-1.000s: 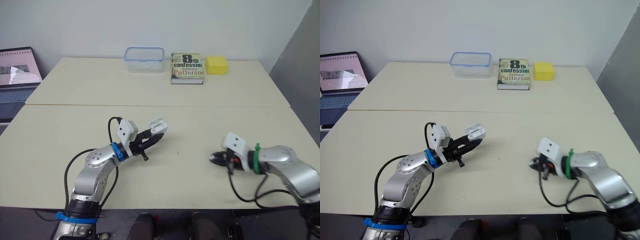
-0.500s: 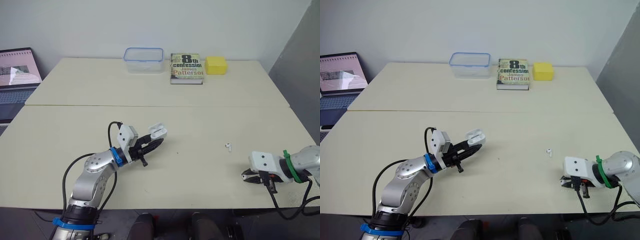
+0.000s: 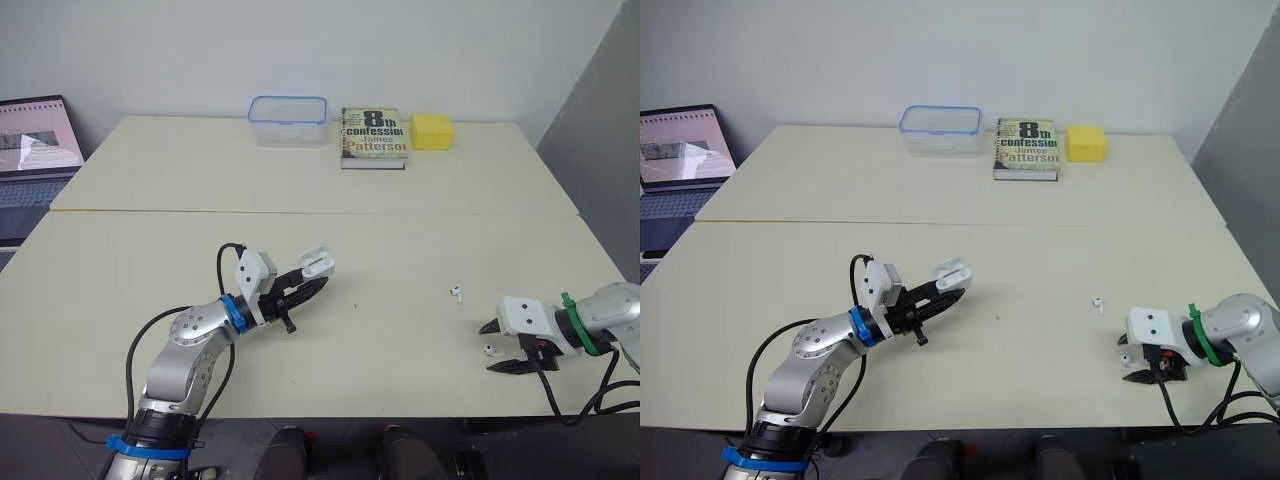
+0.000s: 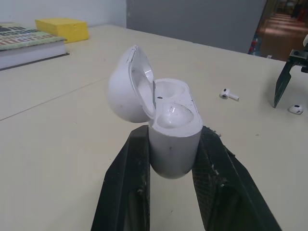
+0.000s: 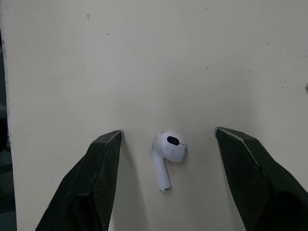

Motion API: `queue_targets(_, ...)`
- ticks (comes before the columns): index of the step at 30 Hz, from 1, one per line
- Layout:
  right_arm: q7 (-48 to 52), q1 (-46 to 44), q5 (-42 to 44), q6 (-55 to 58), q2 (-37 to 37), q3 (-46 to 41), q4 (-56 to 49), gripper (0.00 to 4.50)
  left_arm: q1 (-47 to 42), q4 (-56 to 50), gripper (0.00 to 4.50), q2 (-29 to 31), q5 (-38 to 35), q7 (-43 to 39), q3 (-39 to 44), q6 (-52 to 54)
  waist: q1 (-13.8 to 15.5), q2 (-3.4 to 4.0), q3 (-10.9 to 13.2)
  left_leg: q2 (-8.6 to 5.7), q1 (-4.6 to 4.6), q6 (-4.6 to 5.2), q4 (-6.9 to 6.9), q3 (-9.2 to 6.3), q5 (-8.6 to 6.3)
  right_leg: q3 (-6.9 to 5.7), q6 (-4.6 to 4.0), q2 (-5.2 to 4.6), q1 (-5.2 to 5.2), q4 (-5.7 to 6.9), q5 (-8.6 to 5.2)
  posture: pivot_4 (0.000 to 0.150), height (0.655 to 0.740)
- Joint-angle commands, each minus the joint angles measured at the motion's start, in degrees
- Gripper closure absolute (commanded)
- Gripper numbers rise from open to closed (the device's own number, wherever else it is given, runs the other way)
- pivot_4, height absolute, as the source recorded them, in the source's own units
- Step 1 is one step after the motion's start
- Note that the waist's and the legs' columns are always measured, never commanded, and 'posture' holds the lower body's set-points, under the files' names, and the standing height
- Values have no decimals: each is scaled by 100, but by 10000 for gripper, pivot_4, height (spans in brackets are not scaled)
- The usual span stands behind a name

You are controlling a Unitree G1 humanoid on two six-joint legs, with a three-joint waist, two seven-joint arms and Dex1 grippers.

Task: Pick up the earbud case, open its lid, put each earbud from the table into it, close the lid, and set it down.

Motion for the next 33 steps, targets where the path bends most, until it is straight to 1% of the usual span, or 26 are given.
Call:
queue_targets(1,75,106,377,449,-342,-606,-731,14343,0,-190,36887,5,-32,11,5,-55,2,7,4,0,-2,0,0,1,0,2,0,0,-3,0,0,1500,7377)
queue_targets(4,17,397,564,1119,-612,-900,-1419,14343,6,-193,36887,5,-24,27,-17,-38,16,6,4,0,-4,0,0,-2,0,-1,0,-1,-5,1,0,1500,7377)
queue_targets(5,-92,480,489,1330,-693,-918,-1612,14343,9,-188,36887,7,-14,34,-32,-32,17,6,4,0,-3,0,0,-2,0,-2,0,0,-3,1,0,1500,7377)
queue_targets(6,-304,524,180,1552,-811,-816,-1795,14343,10,-182,36887,2,-5,41,-49,-27,18,6,3,1,-3,0,0,-2,0,-2,0,-1,-3,1,0,1500,7377)
queue_targets(8,-580,500,-105,2056,-912,-609,-2083,14343,0,-175,36887,-16,19,61,-90,-17,15,6,3,2,-2,0,0,-3,0,-2,0,-1,-2,1,0,1500,7377)
queue_targets(12,-807,171,-393,2592,-747,-77,-2324,14343,-20,-183,36887,-40,21,104,-124,30,12,7,3,1,-3,-1,0,0,0,1,0,-2,-5,-1,0,1500,7377)
queue_targets(16,-904,-174,-794,2547,-590,482,-2145,14343,-13,-194,36887,-35,33,141,-157,55,13,7,3,-2,-6,-1,0,0,0,0,1,-2,-7,-2,0,1500,7377)
queue_targets(19,-853,-339,-984,2388,-519,738,-1979,14343,-7,-208,36887,-38,47,168,-173,70,13,7,3,-4,-6,-1,0,0,0,0,1,-3,-7,-2,0,1500,7377)
queue_targets(28,-635,-457,-1167,2162,-505,967,-1633,14343,62,-277,36887,-49,52,231,-135,105,14,7,3,-3,-6,-1,1,-1,0,-1,0,-4,-5,-2,0,1500,7377)
queue_targets(31,-609,-442,-1187,2139,-493,979,-1604,19461,51,-274,36887,-59,46,255,-144,105,13,6,3,-3,-5,-1,1,-1,0,-1,0,-4,-5,-2,0,1500,7377)
queue_targets(33,-593,-413,-1202,2111,-509,967,-1581,25997,39,-268,36887,-66,40,266,-154,98,12,6,2,-3,-4,-1,1,0,0,0,0,-4,-4,-1,0,1500,7377)
